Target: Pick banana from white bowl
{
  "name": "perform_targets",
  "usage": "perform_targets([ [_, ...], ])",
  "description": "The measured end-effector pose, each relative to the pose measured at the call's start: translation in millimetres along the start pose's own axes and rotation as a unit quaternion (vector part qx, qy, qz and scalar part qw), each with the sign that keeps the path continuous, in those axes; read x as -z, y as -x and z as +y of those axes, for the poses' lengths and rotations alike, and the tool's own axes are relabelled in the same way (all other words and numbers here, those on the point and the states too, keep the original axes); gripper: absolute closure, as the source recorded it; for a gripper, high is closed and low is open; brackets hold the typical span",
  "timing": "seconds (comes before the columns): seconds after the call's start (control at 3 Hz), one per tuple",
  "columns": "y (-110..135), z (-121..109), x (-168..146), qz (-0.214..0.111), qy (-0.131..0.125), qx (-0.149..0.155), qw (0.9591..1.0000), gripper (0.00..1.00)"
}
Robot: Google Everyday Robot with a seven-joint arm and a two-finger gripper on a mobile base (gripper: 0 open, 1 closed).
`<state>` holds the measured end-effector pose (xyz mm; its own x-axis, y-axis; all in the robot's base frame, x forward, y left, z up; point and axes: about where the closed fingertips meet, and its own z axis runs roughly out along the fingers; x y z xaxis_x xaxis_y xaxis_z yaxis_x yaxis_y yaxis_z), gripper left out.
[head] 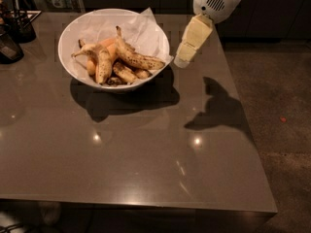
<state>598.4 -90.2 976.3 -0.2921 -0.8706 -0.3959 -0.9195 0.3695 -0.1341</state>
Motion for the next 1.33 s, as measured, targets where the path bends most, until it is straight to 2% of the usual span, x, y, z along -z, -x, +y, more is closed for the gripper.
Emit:
perform_targets([
  [0.33,18.5,0.9,6.2,0.003,-0.012,0.003,0.9999,0.00],
  [0.67,46.9,-4.0,-15.6,0.039,0.008,0.011,0.9991,0.00],
  [1.0,48.0,-4.0,-16.2,0.039,0.009,0.012,0.9991,0.00],
  [1.33,60.3,-6.0,-24.5,0.026,0.002,0.020,0.9994,0.00],
])
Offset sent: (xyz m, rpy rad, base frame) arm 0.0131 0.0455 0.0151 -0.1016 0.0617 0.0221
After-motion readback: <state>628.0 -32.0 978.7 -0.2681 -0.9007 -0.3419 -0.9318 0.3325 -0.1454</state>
